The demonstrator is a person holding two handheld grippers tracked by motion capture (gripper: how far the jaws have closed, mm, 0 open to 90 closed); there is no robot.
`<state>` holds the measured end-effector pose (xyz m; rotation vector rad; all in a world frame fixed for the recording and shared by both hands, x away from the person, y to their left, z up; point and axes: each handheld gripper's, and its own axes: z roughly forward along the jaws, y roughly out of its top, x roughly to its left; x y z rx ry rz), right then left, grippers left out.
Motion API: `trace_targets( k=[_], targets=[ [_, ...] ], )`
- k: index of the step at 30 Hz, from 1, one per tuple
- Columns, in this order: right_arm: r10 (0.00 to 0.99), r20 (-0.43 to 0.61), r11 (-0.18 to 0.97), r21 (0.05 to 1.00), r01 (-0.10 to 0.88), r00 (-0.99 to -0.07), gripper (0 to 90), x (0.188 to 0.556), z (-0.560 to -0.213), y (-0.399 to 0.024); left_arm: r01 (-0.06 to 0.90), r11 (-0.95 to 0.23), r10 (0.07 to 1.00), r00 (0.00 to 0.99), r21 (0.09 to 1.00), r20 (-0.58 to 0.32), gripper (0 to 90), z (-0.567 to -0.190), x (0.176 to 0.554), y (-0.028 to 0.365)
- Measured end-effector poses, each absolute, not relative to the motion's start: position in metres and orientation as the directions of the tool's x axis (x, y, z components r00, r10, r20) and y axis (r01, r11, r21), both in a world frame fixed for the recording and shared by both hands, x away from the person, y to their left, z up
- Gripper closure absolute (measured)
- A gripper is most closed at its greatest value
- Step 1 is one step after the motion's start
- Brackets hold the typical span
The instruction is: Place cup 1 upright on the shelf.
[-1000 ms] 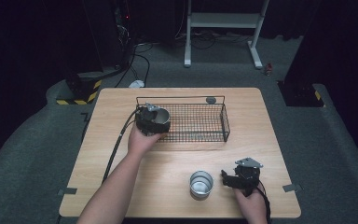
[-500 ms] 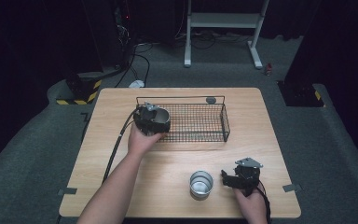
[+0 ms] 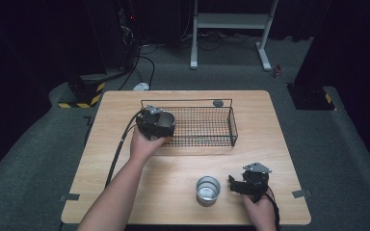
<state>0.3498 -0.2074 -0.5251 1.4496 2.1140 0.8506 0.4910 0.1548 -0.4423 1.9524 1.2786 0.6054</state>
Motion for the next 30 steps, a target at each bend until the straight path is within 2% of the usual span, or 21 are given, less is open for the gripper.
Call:
trace_targets(
  k=[30],
  targets=[
    [0.935, -0.011, 0.261, 0.698, 0.667, -0.355, 9.2, 0.35, -0.525, -0.207, 0.593, -0.24, 0.899, 0.434, 0.768, -0.054, 0.7, -0.431, 0.462, 0.174]
  ],
)
